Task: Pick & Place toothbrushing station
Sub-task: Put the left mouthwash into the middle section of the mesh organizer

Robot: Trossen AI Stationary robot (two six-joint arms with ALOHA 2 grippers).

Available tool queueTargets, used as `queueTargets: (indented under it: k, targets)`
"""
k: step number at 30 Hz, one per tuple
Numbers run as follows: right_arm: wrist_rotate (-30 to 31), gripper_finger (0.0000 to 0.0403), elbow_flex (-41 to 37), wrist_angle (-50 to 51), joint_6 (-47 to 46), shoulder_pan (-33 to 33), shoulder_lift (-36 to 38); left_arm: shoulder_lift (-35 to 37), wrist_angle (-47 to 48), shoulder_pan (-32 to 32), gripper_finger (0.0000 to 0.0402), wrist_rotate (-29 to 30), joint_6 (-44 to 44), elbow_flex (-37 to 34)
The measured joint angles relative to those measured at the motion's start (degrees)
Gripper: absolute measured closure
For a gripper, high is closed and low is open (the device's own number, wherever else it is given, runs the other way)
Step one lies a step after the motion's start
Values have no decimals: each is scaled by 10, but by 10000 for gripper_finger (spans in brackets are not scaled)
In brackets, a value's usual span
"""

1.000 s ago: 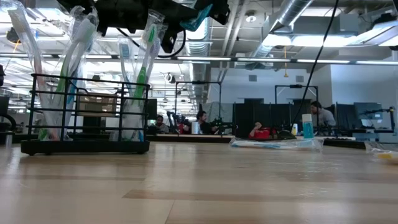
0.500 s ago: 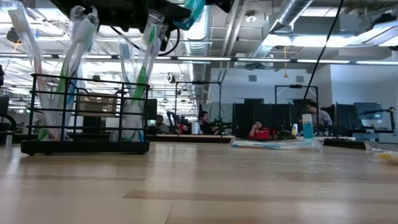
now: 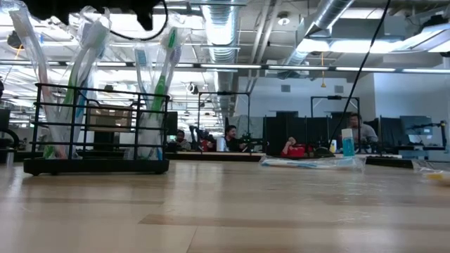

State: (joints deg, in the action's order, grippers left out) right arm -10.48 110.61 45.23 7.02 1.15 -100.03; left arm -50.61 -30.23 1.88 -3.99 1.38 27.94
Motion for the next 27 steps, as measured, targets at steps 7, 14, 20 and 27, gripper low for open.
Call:
queueTargets:
  k: [7,14,20,27]
  targets:
    - [-6,296,-24,-124,18,-3,0,52,-8,-10,358,12,-8,-22]
    - [-42,296,-84,-219,42,-2,-1,56,-12,-11,358,15,-11,-24]
    - [-51,296,-129,-297,41,8,-1,56,-12,-11,358,15,-12,-24]
    - [-63,296,-163,-361,39,18,-2,56,-13,-11,358,15,-12,-24]
